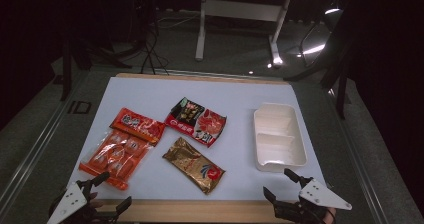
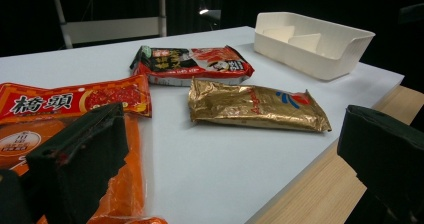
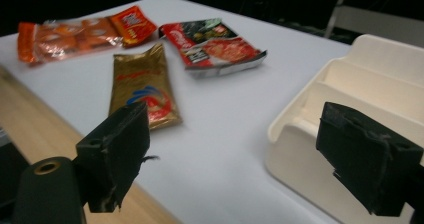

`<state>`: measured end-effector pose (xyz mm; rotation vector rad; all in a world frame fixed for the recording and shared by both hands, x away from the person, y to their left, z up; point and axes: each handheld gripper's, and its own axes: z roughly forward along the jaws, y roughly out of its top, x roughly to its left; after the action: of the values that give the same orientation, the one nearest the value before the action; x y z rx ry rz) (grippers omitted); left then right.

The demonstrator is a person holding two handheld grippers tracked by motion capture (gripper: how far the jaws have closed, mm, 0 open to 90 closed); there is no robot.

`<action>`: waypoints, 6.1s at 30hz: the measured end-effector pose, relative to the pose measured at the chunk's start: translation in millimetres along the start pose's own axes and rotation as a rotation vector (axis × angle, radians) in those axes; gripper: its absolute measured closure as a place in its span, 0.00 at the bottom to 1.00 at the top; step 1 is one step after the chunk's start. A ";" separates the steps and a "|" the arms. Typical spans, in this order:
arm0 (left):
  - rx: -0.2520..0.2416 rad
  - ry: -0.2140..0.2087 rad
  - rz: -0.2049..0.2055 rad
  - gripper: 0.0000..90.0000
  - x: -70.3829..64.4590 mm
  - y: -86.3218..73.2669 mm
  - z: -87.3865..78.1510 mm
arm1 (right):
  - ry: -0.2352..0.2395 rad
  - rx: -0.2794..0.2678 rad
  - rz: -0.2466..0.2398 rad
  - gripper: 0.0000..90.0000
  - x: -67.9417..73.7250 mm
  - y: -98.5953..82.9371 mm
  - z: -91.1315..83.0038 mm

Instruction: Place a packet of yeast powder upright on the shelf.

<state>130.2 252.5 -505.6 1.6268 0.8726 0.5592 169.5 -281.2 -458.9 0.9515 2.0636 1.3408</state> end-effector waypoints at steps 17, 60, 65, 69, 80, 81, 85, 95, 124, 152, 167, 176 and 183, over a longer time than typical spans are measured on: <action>0.010 0.010 0.021 0.00 -4.0 1.7 0.5 | -0.038 0.025 -0.044 0.13 -3.8 9.4 -8.7; 0.009 -0.026 0.016 0.00 -6.2 -0.4 -6.3 | 0.166 0.070 -0.092 0.12 4.4 73.7 53.2; 0.007 -0.028 0.011 0.00 -5.9 -0.5 -6.2 | 0.190 0.096 -0.098 0.12 9.5 80.2 70.7; 0.007 -0.030 0.010 0.00 -5.7 -0.5 -6.2 | 0.202 0.105 -0.113 0.12 14.0 84.4 83.5; 0.007 -0.032 0.008 0.00 -5.5 -0.4 -6.8 | 0.265 0.145 -0.128 0.14 25.1 91.2 121.6; 0.007 -0.033 0.008 0.00 -5.4 -0.4 -6.8 | 0.271 0.149 -0.127 0.14 26.3 91.6 125.2; 0.008 -0.034 0.007 0.00 -5.2 -0.4 -6.9 | 0.296 0.162 -0.138 0.14 32.7 93.2 138.5; 0.009 -0.039 0.008 0.00 -5.1 -0.2 -7.4 | 0.321 0.182 -0.148 0.15 46.7 94.2 163.0; 0.012 -0.040 0.001 0.00 -4.6 -0.7 -9.1 | 0.386 0.292 -0.160 0.25 67.8 83.9 242.7; 0.011 -0.045 0.000 0.00 -4.5 -0.9 -10.5 | 0.362 0.416 -0.127 0.56 68.6 70.3 299.0; 0.020 -0.053 0.008 0.00 -5.8 -1.1 -9.3 | 0.354 0.514 -0.105 0.57 71.7 62.7 321.7; 0.022 -0.052 0.009 0.00 -5.7 -1.0 -9.0 | 0.351 0.541 -0.104 0.56 76.6 60.7 328.1; 0.027 -0.055 0.013 0.00 -6.0 -1.0 -7.9 | 0.310 0.530 -0.124 0.62 81.3 58.9 326.3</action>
<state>120.3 252.7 -504.2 1.6659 0.8332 0.5114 370.1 -15.7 -535.2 0.8359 2.7485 0.9342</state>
